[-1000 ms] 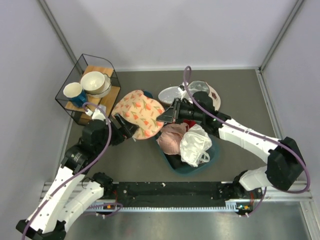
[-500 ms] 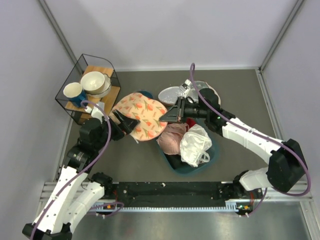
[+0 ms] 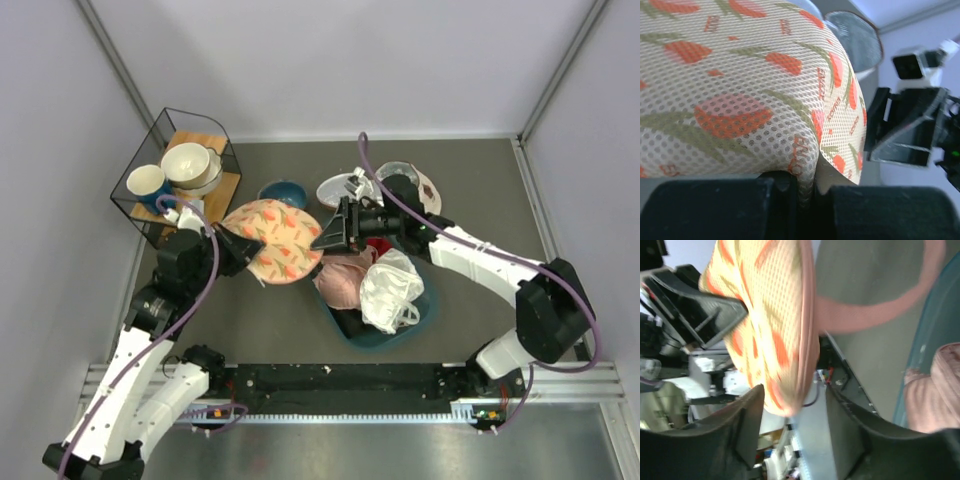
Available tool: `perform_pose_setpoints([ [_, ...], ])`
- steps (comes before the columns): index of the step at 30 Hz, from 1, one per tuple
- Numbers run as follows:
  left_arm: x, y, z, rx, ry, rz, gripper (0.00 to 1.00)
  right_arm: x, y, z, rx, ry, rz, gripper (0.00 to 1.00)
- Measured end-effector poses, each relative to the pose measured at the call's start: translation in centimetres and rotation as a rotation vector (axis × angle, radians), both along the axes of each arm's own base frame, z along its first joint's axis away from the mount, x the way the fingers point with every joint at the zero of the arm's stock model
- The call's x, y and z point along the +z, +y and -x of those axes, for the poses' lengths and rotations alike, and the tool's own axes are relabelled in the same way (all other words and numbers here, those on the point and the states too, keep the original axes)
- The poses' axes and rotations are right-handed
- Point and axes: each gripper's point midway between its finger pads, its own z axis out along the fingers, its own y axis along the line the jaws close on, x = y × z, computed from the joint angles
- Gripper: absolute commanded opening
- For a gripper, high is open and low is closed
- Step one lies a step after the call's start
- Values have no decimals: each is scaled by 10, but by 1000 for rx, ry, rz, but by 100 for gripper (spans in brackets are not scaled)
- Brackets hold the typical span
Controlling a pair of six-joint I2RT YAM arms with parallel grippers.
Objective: Unzip the laundry bag and remove the bra
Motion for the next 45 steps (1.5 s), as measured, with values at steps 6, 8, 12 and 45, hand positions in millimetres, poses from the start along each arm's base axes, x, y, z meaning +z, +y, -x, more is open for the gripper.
perform_pose_setpoints([
  [6, 4, 19, -16, 132, 120, -80, 0, 2, -16, -20, -117, -136, 164, 69],
  [8, 0, 22, -19, 167, 166, -91, 0, 5, -29, -22, -175, -189, 213, 69],
  [12, -14, 27, -25, 240, 295, -123, 0, 25, -47, -15, -262, -338, 295, 68],
  [45, -3, 25, -33, 363, 552, -222, 0, 35, 74, 59, -16, -673, 266, 65],
])
